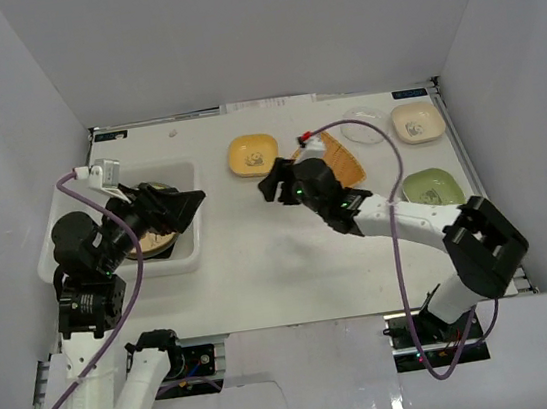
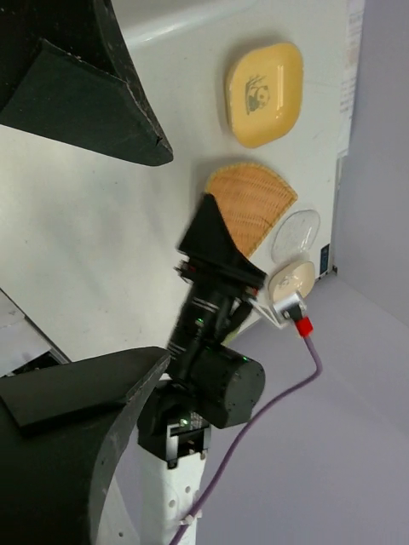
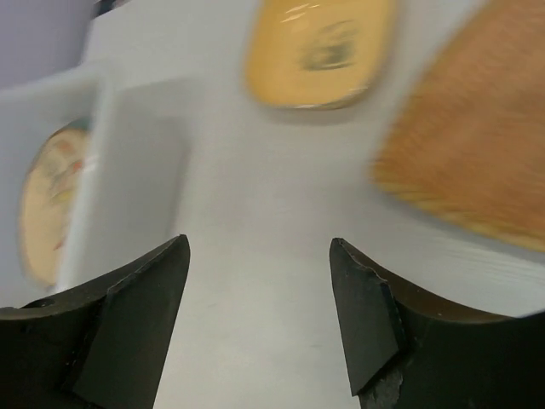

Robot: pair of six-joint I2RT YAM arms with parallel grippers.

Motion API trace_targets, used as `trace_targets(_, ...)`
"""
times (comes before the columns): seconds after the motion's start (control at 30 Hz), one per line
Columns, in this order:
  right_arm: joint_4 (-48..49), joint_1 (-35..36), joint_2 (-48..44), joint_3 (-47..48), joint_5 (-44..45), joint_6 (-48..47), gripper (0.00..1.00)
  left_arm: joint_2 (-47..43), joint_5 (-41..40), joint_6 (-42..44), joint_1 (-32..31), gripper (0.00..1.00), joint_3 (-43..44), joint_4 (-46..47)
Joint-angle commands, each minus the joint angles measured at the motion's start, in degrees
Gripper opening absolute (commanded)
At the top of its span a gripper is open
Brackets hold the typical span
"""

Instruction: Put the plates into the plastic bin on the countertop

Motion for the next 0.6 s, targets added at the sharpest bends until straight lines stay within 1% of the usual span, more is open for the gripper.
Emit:
trace_targets(0.0, 1.5, -9.4, -7.2, -11.2, 8.1, 5.8, 0.73, -1.1, 3.9, -1.1, -0.4, 0.98, -6.0, 1.7)
trace_targets(0.03, 1.4, -10.5, -10.6, -13.4, 11.7, 6.1, 0.81, -1.6, 4.1, -0.6, -0.7, 0.98, -7.4, 1.7)
trace_targets(0.07, 0.8, -12.0, -12.1, -15.2, 13.3, 6.2, 0.86, -2.1, 4.3, 0.6, -0.8, 0.98, -9.8, 1.6)
trace_targets(0.1, -0.2, -15.4, -13.2, -18.1, 13.8, 6.3, 0.9, -3.1, 4.2, 1.1, -1.3, 0.98, -10.8, 1.0)
trace_targets(0.13, -0.4, -17.1, -14.9, -19.3, 13.2, 6.7, 0.91, -3.5, 3.9, 2.0, -1.4, 0.98, -11.9, 0.7)
trace_targets(0.2, -0.4, -22.2, -15.6, -22.2, 11.8, 7.8, 0.92, -5.1, 4.3, 2.9, -1.8, 0.98, -14.9, 0.6)
trace_targets(0.27, -0.4, -25.4, -15.4, -23.4, 10.1, 9.0, 0.93, -5.9, 4.6, 4.0, -2.1, 0.98, -16.6, 0.4)
trace_targets(0.3, -0.4, -27.8, -15.1, -23.8, 9.3, 9.3, 0.95, -6.3, 4.7, 4.8, -2.3, 0.98, -17.8, 0.4)
trace_targets(0.37, 0.5, -29.8, -13.4, -24.1, 7.6, 9.5, 0.96, -7.6, 5.7, 5.9, -2.6, 0.98, -18.5, 0.6)
trace_targets(0.4, 1.0, -31.4, -12.5, -23.7, 6.6, 9.3, 0.96, -8.0, 5.8, 6.9, -2.9, 0.98, -18.7, 0.7)
trace_targets(0.5, 3.0, -33.1, -6.8, -19.6, -1.3, 7.8, 0.96, -8.4, 5.2, 8.3, -3.5, 0.98, -20.1, 1.0)
trace_targets(0.53, 3.0, -33.4, -3.7, -18.2, -2.5, 7.8, 0.94, -8.4, 5.1, 8.3, -3.5, 0.98, -21.1, 1.1)
trace_targets(0.57, 3.3, -33.6, -2.3, -16.1, -3.4, 8.0, 0.9, -8.5, 4.6, 8.3, -3.6, 0.98, -21.6, 1.4)
